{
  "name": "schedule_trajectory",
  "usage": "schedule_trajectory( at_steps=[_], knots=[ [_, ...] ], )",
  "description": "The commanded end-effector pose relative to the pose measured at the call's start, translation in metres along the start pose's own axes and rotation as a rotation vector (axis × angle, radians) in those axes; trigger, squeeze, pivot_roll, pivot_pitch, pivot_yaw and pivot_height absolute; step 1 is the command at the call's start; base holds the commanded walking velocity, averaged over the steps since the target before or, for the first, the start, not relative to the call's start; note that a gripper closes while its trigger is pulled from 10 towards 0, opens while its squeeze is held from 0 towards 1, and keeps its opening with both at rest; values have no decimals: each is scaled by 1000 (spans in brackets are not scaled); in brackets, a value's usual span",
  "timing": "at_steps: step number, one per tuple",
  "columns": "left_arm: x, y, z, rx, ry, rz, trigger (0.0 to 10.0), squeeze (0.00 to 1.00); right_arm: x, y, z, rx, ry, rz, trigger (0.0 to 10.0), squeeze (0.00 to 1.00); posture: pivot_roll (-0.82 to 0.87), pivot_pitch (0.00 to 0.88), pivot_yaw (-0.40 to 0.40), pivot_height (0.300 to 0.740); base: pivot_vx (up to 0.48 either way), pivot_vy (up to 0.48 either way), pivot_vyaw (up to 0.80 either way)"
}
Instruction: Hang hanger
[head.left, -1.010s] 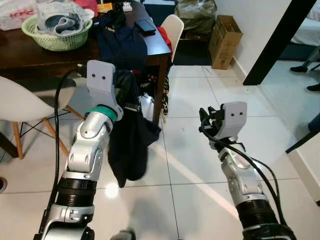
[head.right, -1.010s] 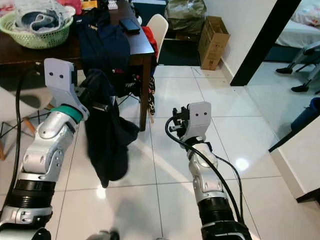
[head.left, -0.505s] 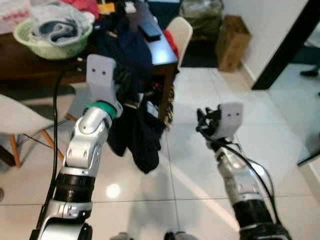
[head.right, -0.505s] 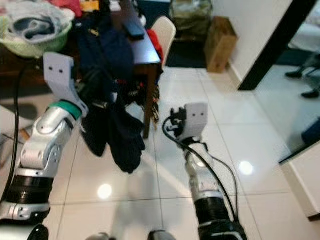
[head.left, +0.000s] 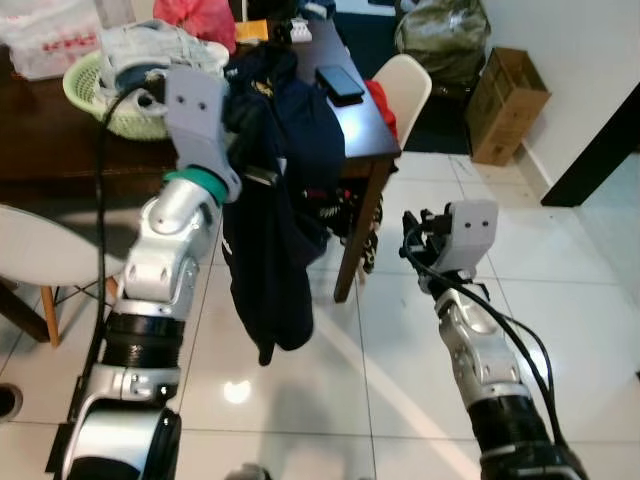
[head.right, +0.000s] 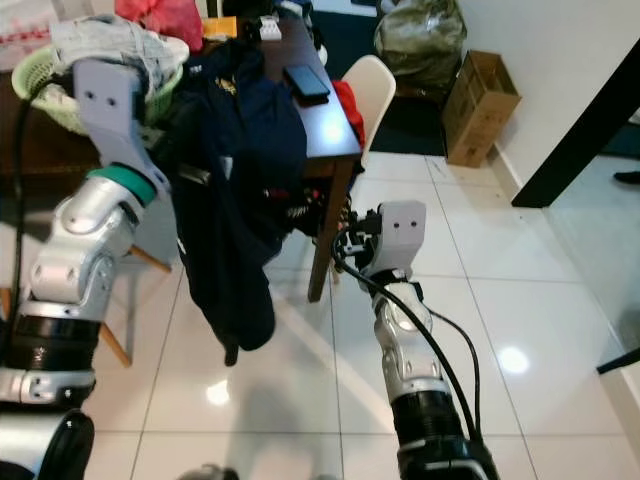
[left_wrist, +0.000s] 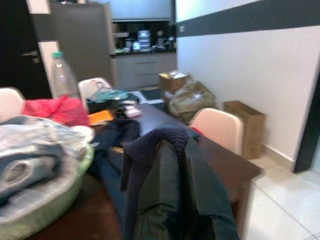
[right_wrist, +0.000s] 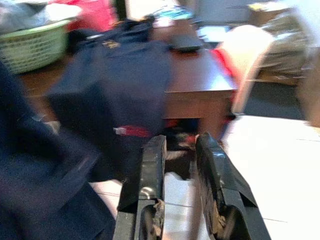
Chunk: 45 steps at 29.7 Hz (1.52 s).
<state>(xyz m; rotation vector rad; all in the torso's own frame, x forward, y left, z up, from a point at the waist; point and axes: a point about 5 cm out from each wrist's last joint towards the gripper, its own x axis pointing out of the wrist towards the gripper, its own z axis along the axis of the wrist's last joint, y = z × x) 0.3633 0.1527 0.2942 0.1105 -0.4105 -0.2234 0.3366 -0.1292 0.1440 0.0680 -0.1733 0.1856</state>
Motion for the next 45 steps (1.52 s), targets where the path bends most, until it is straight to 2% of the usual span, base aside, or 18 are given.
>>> schedule_trajectory(
  at_steps=[1, 5, 7, 8, 9, 11, 12, 13, 16, 25, 30, 34, 35, 36, 41, 45],
  knots=[
    [9, -2, 18, 7, -75, -26, 10000, 0, -4, -12, -3, -7, 15, -35, 10000, 0, 43, 28, 1, 740, 428, 0, 0],
    [22, 12, 38, 55, -122, -30, 10000, 0, -4, -12, -3, -6, 13, -38, 10000, 0, 46, 29, 3, 740, 430, 0, 0],
    [22, 12, 38, 55, -122, -30, 10000, 0, -4, -12, -3, -6, 13, -38, 10000, 0, 46, 29, 3, 740, 428, 0, 0],
    [28, 14, 44, 77, -135, -41, 10000, 0, -4, -12, -3, -6, 11, -39, 10000, 0, 47, 29, 3, 740, 431, 0, 0],
    [34, 12, 50, 81, -150, -61, 10000, 0, -4, -12, -3, -4, 11, -39, 10000, 0, 50, 30, 2, 740, 431, 0, 0],
    [34, 12, 50, 81, -150, -61, 10000, 0, -4, -12, -3, -4, 11, -39, 10000, 0, 50, 30, 2, 740, 431, 0, 0],
    [39, 5, 54, 80, -164, -96, 10000, 0, -4, -12, -4, 0, 15, -39, 10000, 0, 49, 31, 4, 740, 428, 0, 0],
    [39, 5, 54, 80, -164, -96, 10000, 0, -4, -12, -4, 0, 15, -39, 10000, 0, 49, 31, 4, 740, 428, 0, 0],
    [47, -20, 56, 65, -180, -193, 10000, 0, -5, -10, -6, 7, 22, -42, 10000, 0, 44, 29, 8, 740, 431, 0, -533],
    [52, -26, 56, 73, -186, -234, 10000, 0, -6, -12, -7, 7, 32, -49, 10000, 0, 47, 28, 3, 740, 431, 0, -800],
    [55, -23, 59, 84, -200, -236, 10000, 0, -5, -11, -7, 4, 32, -46, 10000, 0, 51, 22, 0, 740, 432, 0, 0],
    [56, -10, 68, 106, -225, -200, 10000, 0, -5, -10, -7, 6, 29, -43, 10000, 0, 54, 18, -2, 740, 431, 0, 0],
    [56, -3, 72, 122, -232, -181, 10000, 0, -4, -10, -7, 6, 28, -41, 10000, 0, 59, 14, -7, 740, 431, 0, 0],
    [56, -3, 72, 122, -232, -181, 10000, 0, -4, -10, -7, 6, 28, -41, 10000, 0, 59, 14, -7, 740, 431, 0, 0],
    [57, 38, 93, 220, -254, -88, 10000, 0, -4, -9, -7, 8, 24, -34, 10000, 0, 65, 10, -11, 740, 431, 0, 0],
    [56, 50, 103, 239, -271, -59, 10000, 0, -4, -9, -7, 8, 23, -33, 10000, 0, 67, 10, -12, 740, 431, 0, 0]
  ],
)
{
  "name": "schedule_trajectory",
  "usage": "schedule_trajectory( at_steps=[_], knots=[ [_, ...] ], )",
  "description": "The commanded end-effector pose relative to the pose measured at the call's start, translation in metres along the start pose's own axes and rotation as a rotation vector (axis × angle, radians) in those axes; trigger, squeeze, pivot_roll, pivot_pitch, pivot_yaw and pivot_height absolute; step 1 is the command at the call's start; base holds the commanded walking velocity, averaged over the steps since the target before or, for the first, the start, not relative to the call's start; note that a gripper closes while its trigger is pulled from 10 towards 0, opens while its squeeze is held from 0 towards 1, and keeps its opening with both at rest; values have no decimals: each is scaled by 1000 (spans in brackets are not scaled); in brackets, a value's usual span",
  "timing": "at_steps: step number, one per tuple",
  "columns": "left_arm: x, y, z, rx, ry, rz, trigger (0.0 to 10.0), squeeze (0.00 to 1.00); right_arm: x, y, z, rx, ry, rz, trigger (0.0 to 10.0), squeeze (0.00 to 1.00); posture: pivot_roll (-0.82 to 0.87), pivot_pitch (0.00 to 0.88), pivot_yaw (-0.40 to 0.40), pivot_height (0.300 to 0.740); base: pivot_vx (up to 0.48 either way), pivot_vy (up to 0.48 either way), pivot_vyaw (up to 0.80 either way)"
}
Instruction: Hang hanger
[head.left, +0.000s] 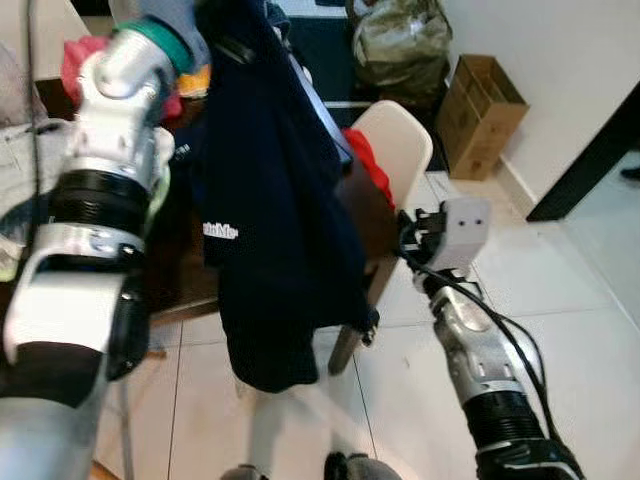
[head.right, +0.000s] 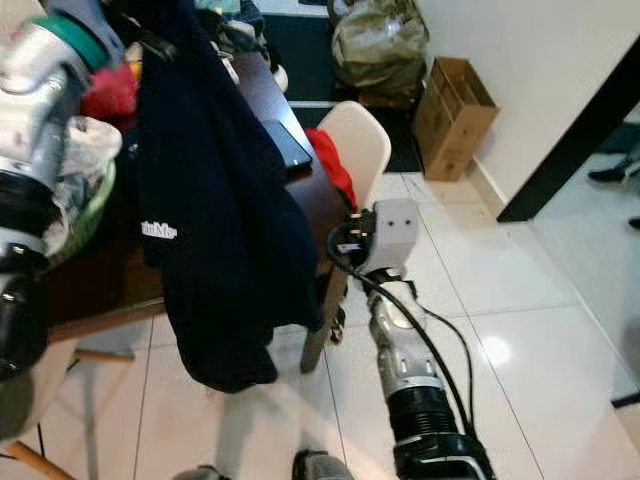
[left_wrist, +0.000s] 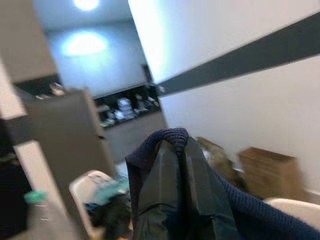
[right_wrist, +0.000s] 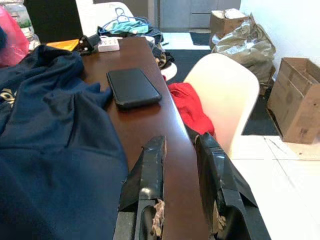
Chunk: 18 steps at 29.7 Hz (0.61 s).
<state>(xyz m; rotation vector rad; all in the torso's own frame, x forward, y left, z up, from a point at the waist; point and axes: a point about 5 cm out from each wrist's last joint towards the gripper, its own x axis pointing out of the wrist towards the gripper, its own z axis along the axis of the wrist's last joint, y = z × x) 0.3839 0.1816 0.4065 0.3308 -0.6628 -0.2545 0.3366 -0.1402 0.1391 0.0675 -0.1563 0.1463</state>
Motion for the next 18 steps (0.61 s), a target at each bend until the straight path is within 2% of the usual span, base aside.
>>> schedule_trajectory(
  at_steps=[1, 2, 3, 6, 10, 14, 16, 17, 18],
  knots=[
    [3, 11, 15, 22, -51, 30, 10000, 0, -1, 2, -3, 11, 7, 7, 10000, 0, 69, 10, -11, 740, 428, 0, 0],
    [2, 21, 23, 37, -68, 57, 10000, 0, -1, 3, -3, 13, 7, 8, 10000, 0, 73, 12, -10, 740, 428, 0, 0],
    [2, 21, 23, 37, -68, 57, 10000, 0, -1, 3, -3, 13, 7, 8, 10000, 0, 73, 12, -10, 740, 428, 0, 0],
    [-3, 48, 41, 78, -103, 118, 10000, 0, -1, 5, -4, 17, 8, 9, 10000, 0, 77, 14, -13, 740, 431, 0, 0],
    [-6, 56, 34, 104, -65, 126, 10000, 0, -1, 6, -6, 20, 13, 15, 10000, 0, 83, 16, -18, 740, 430, 0, 0],
    [-7, 54, 27, 105, -41, 113, 10000, 0, -1, 6, -6, 19, 15, 17, 10000, 0, 84, 19, -20, 740, 431, 0, 0],
    [-5, 40, 8, 107, 19, 54, 10000, 0, -1, 6, -6, 19, 17, 19, 10000, 0, 84, 22, -20, 740, 431, 0, 0],
    [-4, 26, -5, 98, 59, 6, 10000, 0, -1, 6, -7, 18, 19, 18, 10000, 0, 81, 23, -15, 740, 431, 0, 0],
    [-4, 26, -5, 98, 59, 6, 10000, 0, -1, 6, -7, 18, 19, 18, 10000, 0, 81, 23, -15, 740, 431, 0, 0]
  ],
)
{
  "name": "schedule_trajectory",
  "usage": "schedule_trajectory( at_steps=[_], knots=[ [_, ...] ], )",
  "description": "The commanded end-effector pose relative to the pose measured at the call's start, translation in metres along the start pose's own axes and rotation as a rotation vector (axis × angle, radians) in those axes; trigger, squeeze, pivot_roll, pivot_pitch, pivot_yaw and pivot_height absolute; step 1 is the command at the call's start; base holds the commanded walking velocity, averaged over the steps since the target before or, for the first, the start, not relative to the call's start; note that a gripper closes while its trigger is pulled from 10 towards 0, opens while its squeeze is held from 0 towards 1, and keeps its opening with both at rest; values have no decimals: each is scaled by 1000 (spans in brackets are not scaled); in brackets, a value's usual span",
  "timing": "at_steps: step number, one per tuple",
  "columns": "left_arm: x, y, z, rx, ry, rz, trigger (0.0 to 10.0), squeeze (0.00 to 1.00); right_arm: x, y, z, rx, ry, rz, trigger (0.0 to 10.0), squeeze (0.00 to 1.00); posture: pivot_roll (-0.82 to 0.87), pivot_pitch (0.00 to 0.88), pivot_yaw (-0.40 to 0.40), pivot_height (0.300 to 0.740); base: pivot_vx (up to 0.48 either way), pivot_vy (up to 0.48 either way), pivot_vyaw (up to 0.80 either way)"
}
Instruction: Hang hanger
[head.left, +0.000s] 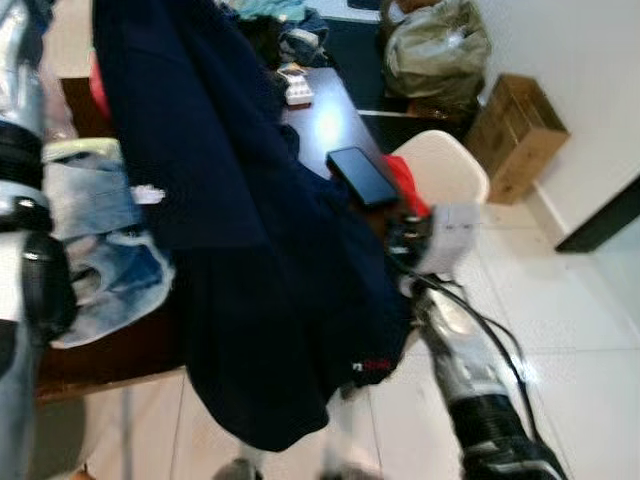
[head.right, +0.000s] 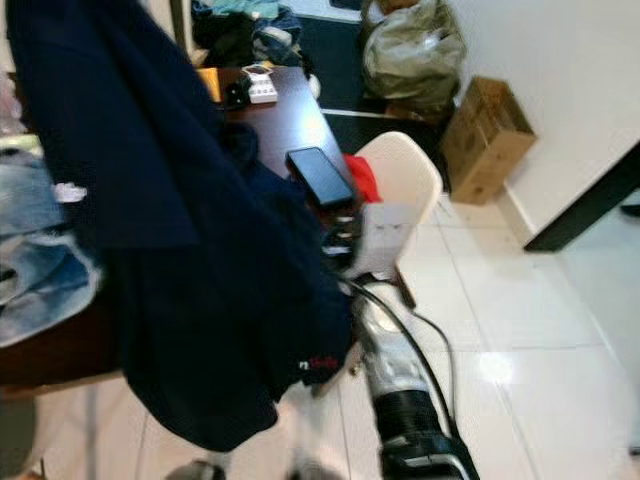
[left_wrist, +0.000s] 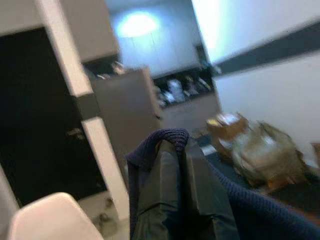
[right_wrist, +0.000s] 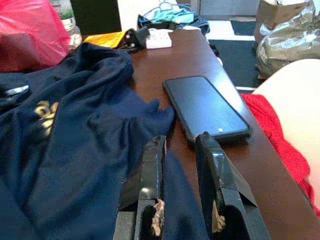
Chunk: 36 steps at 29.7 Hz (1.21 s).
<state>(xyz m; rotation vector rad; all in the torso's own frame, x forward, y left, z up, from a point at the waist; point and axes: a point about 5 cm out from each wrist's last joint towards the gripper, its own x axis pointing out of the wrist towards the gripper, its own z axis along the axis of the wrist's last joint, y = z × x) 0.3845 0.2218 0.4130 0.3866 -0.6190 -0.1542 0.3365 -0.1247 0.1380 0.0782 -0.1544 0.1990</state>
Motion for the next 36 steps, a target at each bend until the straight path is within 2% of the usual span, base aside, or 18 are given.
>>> schedule_trajectory(
  at_steps=[1, 2, 4, 5, 6, 8, 10, 11, 15, 18, 19, 21, 26, 29, 30, 31, 33, 36],
  knots=[
    [4, -14, 1, 25, -10, -61, 10000, 0, -4, -9, -4, 3, 16, -34, 10000, 0, 81, 23, -15, 740, 431, 0, 0],
    [5, -26, -8, 23, 18, -101, 10000, 0, -4, -10, -5, 3, 17, -37, 10000, 0, 79, 25, -13, 740, 428, 0, 0],
    [5, -26, -8, 23, 18, -101, 10000, 0, -4, -10, -5, 3, 17, -37, 10000, 0, 79, 25, -13, 740, 428, 0, 0],
    [5, -38, -18, 25, 52, -142, 10000, 0, -5, -11, -5, 3, 18, -40, 10000, 0, 76, 27, -11, 740, 428, 0, 0],
    [5, -38, -18, 25, 52, -142, 10000, 0, -5, -11, -5, 3, 18, -40, 10000, 0, 76, 27, -11, 740, 428, 0, 0],
    [6, -73, -35, 6, 107, -273, 10000, 0, -7, -13, -6, 3, 22, -50, 10000, 0, 70, 31, -6, 740, 174, 0, 0],
    [6, -99, -37, -34, 100, -400, 10000, 0, -9, -15, -6, 3, 24, -60, 10000, 0, 67, 30, -3, 740, 0, 0, 0],
    [6, -99, -37, -34, 100, -400, 10000, 0, -9, -15, -6, 3, 24, -60, 10000, 0, 67, 30, -3, 740, 0, 0, 0],
    [2, -115, -37, -56, 74, -508, 10000, 0, -9, -17, -6, 2, 22, -68, 10000, 0, 66, 31, 3, 740, 0, 0, 0],
    [-9, -137, -48, -139, 89, -680, 10000, 0, -10, -18, -6, 4, 21, -74, 10000, 0, 60, 40, 1, 740, 0, 0, 0],
    [-9, -137, -48, -139, 89, -680, 10000, 0, -10, -18, -6, 4, 21, -74, 10000, 0, 60, 40, 1, 740, 0, 0, 0],
    [-17, -146, -54, -169, 101, -760, 10000, 0, -11, -17, -6, 3, 21, -70, 10000, 0, 59, 41, 1, 740, 0, 0, 0],
    [-23, -150, -58, -189, 100, -815, 10000, 0, -11, -17, -6, 4, 22, -70, 10000, 0, 62, 42, -1, 740, 0, 0, 0],
    [-24, -149, -62, -184, 115, -804, 10000, 20, -11, -17, -6, 4, 22, -70, 10000, 0, 62, 42, -1, 740, 0, 0, 0],
    [-25, -146, -66, -188, 136, -782, 10000, 1000, -11, -17, -6, 4, 22, -70, 10000, 0, 62, 42, -1, 740, 0, 0, 0],
    [-25, -146, -66, -188, 136, -782, 10000, 1000, -11, -17, -6, 4, 22, -70, 10000, 0, 62, 42, -1, 740, 0, 0, 0],
    [-29, -137, -77, -164, 193, -714, 10000, 1000, -10, -16, -5, 7, 19, -69, 10000, 0, 64, 43, 0, 740, 0, 0, 0],
    [-31, -134, -79, -168, 206, -719, 10000, 1000, -9, -16, -5, 8, 19, -69, 10000, 0, 64, 44, -2, 740, 0, 0, 0]
  ],
)
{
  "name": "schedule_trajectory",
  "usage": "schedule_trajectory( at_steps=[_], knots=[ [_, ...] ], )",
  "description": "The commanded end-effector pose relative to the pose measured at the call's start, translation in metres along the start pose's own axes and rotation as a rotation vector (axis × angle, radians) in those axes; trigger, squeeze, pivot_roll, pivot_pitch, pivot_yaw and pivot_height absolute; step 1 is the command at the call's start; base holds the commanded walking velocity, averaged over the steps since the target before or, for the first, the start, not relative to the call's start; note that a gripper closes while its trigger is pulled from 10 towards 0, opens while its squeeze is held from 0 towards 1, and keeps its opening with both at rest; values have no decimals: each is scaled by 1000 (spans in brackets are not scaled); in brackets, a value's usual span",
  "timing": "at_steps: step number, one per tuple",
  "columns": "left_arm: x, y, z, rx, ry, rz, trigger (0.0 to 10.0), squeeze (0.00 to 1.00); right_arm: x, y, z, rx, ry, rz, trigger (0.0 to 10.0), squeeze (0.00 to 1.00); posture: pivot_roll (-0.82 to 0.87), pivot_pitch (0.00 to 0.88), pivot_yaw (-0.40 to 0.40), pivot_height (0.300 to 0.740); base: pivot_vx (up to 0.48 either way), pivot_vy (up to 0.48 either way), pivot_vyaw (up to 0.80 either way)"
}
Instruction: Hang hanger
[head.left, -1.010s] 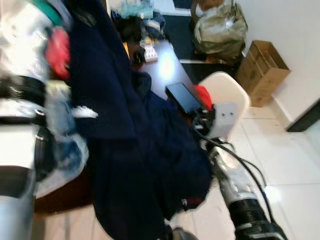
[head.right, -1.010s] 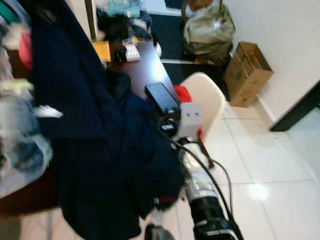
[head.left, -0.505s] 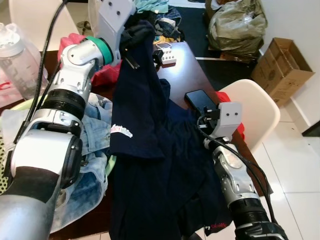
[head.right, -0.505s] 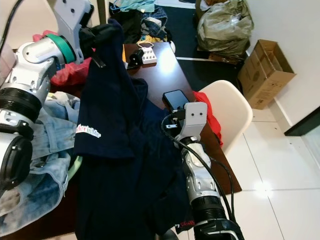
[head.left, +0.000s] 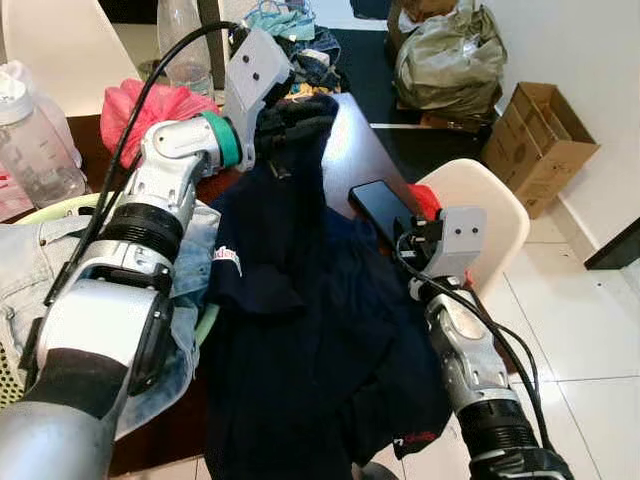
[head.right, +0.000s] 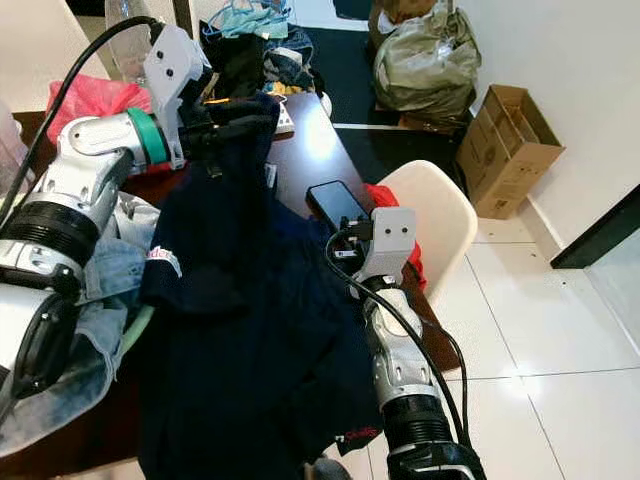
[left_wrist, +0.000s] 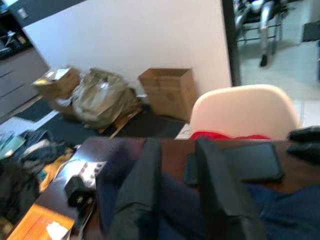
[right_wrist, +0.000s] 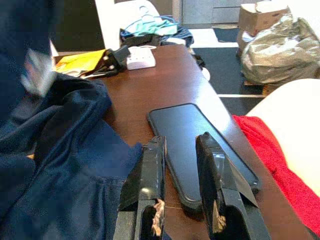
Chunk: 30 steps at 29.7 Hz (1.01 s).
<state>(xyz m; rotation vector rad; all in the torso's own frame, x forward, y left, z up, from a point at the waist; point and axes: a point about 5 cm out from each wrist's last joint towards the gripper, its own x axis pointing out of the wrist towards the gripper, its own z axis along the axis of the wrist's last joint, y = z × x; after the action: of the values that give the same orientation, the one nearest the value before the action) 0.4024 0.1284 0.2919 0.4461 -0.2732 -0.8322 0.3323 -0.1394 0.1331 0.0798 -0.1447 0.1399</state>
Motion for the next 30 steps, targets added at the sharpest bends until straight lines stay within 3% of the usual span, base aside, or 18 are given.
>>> schedule_trajectory(
  at_steps=[1, 7, 11, 12, 13, 14, 18, 22, 30],
  knots=[
    [-3, -2, -7, -11, 25, -21, 10000, 0, -1, -2, -2, 9, 13, -8, 10000, 0, 66, 45, -4, 740, 0, 0, 0],
    [-8, 9, 1, -48, -10, 39, 10000, 0, -1, -1, -2, 10, 14, -4, 10000, 0, 68, 45, -6, 740, 0, 0, 0],
    [-6, 24, 14, -84, -15, 191, 10000, 0, -1, -1, -2, 10, 13, -1, 10000, 0, 69, 44, -4, 740, 0, 0, 0],
    [-5, 27, 21, -121, -57, 247, 10000, 0, -1, 0, -1, 13, 11, 0, 10000, 0, 67, 43, 1, 740, 0, 0, 0],
    [-5, 27, 21, -121, -57, 247, 10000, 0, -1, 0, -1, 13, 11, 0, 10000, 0, 67, 43, 1, 740, 0, 0, 0],
    [-3, 24, 28, -145, -120, 305, 10000, 0, -1, 2, 0, 21, 5, 4, 10000, 0, 62, 44, 3, 740, 0, 0, 0],
    [-10, 13, 20, -192, -82, 433, 10000, 0, -2, 5, 4, 32, -14, 12, 10000, 0, 57, 49, 7, 740, 0, 0, 0],
    [-17, 7, 15, -122, -33, 467, 10000, 0, -2, 5, 7, 48, -22, 7, 10000, 0, 59, 48, 4, 740, 0, 0, 0],
    [-27, -9, 22, -213, -71, 578, 10000, 0, -1, 6, 8, 50, -28, 20, 10000, 0, 60, 40, 0, 740, 0, 0, 0]
  ],
)
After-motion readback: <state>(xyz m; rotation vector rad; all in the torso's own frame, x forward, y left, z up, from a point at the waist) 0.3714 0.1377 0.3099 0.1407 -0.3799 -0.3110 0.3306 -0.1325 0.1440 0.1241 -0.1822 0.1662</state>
